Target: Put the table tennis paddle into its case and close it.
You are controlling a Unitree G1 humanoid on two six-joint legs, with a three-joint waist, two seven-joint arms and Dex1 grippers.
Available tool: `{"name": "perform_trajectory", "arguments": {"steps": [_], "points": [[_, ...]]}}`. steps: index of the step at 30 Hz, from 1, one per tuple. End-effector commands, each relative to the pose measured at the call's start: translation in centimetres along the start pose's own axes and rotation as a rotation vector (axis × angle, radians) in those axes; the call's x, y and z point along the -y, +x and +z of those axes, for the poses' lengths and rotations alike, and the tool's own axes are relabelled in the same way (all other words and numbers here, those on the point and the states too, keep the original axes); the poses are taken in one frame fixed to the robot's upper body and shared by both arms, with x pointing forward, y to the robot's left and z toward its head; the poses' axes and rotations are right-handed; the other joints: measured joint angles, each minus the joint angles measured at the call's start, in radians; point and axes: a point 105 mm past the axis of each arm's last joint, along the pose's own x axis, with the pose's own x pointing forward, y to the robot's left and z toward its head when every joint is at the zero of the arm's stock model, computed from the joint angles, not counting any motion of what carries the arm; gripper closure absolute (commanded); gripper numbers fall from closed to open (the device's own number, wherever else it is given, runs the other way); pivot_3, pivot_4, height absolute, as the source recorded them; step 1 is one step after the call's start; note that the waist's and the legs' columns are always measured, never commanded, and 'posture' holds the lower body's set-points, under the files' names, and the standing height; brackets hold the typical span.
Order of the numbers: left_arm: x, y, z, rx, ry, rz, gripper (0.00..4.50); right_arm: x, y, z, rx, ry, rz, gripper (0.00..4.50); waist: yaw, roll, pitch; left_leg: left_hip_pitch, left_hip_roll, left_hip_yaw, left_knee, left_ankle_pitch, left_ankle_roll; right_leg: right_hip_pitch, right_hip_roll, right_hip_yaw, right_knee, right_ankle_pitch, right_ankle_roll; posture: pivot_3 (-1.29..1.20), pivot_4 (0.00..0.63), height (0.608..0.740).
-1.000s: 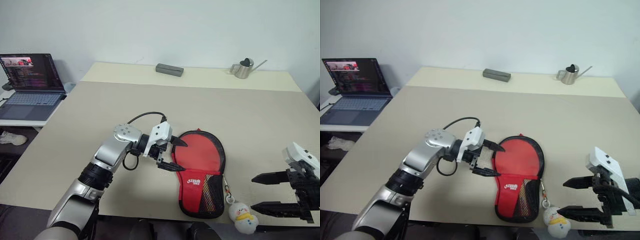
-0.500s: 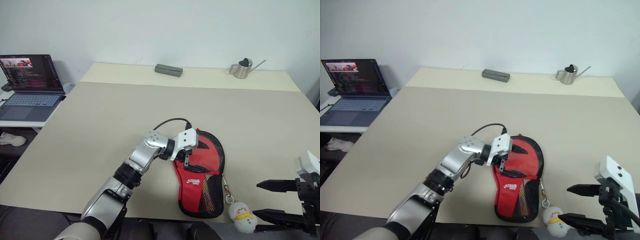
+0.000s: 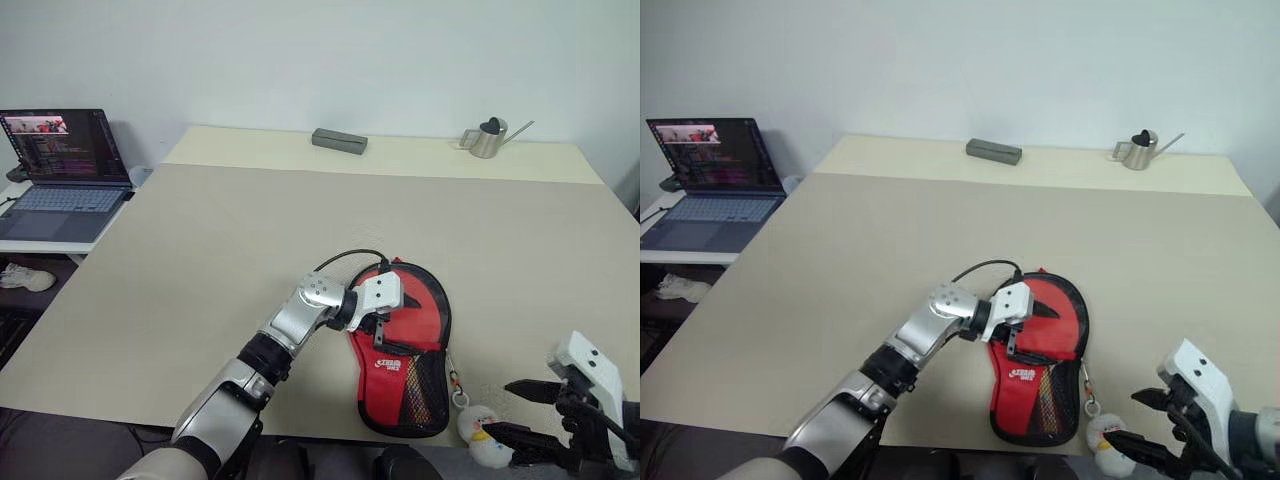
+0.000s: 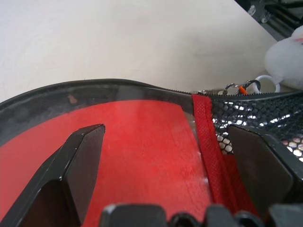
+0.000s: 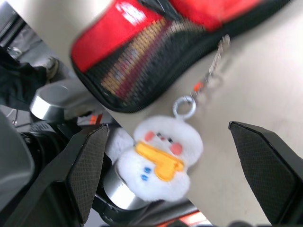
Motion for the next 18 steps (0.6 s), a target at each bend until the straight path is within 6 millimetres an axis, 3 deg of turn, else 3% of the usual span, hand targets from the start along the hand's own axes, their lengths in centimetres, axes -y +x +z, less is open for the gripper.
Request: {"name": "perform_trajectory", "arguments": {"steps": [1, 9, 18], "points": [[0.7, 0.5, 0.1, 0.001, 0.013, -0.031, 0.0, 0.4, 0.3, -0.1, -0.014, -0.02, -0.02, 0.02, 0.0, 0.0, 0.0, 0.0, 0.0, 0.0, 0.0, 0.0, 0.0, 0.0, 0.0, 0.0, 0.0, 0.0, 0.0, 0.0, 0.15, 0.74], [0.6, 0.4, 0.1, 0.001, 0.006, -0.021, 0.0, -0.3, 1.7, -1.4, -0.051, -0.009, 0.013, 0.02, 0.0, 0.0, 0.0, 0.0, 0.0, 0.0, 0.0, 0.0, 0.0, 0.0, 0.0, 0.0, 0.0, 0.0, 0.0, 0.0, 0.15, 0.74], [0.6, 0.3, 0.1, -0.002, 0.008, -0.015, 0.0, 0.7, 3.0, -2.2, -0.073, -0.001, -0.034, 0.02, 0.0, 0.0, 0.0, 0.0, 0.0, 0.0, 0.0, 0.0, 0.0, 0.0, 0.0, 0.0, 0.0, -0.002, 0.003, 0.0, 0.15, 0.74]]}}
